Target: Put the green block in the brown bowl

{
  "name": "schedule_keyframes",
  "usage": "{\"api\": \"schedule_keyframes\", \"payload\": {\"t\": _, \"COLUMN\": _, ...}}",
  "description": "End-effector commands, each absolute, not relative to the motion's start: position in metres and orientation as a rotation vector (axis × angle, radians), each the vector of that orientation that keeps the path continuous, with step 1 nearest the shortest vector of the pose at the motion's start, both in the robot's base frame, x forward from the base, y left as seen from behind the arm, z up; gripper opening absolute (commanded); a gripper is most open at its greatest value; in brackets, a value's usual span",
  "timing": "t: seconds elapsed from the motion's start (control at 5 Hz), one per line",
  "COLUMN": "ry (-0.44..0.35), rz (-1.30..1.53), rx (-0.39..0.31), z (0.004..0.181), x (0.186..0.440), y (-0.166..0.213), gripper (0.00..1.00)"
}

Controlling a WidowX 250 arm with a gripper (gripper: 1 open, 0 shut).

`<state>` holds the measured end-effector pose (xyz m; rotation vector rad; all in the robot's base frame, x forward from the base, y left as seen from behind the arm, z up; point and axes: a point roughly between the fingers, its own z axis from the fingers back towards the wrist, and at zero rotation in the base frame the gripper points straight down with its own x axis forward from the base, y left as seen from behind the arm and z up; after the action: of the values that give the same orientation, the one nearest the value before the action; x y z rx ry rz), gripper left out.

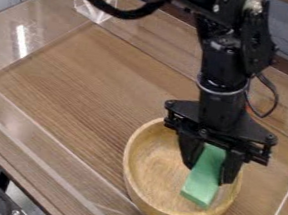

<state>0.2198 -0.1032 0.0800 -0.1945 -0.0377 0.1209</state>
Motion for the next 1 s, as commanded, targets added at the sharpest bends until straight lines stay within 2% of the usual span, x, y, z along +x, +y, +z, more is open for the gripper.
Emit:
{"api": "schedule_keyframes", "payload": {"t": 0.0, "ry": -0.072, "rz": 0.106, "rx": -0.204, "z": 0.086, "x": 0.222, "y": -0.106, "gripper": 1.0}}
{"api": "schedule_keyframes", "payload": {"t": 0.2, "ry": -0.063, "rz": 0.048, "rx": -0.2, "z": 0.098, "x": 0.222, "y": -0.11, "gripper": 1.0}}
{"api": "schedule_keyframes", "payload": {"t": 0.4, "ry": -0.075, "rz": -0.013, "rx": -0.206, "z": 0.118, "x": 0.223, "y": -0.112, "gripper": 1.0}}
{"api": "schedule_keyframes", "payload": {"t": 0.6, "ry": -0.126, "rz": -0.053, "rx": -0.215, "z": 0.144, "x": 0.232, "y": -0.11, "gripper": 1.0}}
{"api": "schedule_keyframes", "payload": {"t": 0.8, "ry": -0.163, "rz": -0.082, "rx": -0.22, "z": 0.16, "x": 0.241, "y": -0.108, "gripper": 1.0}}
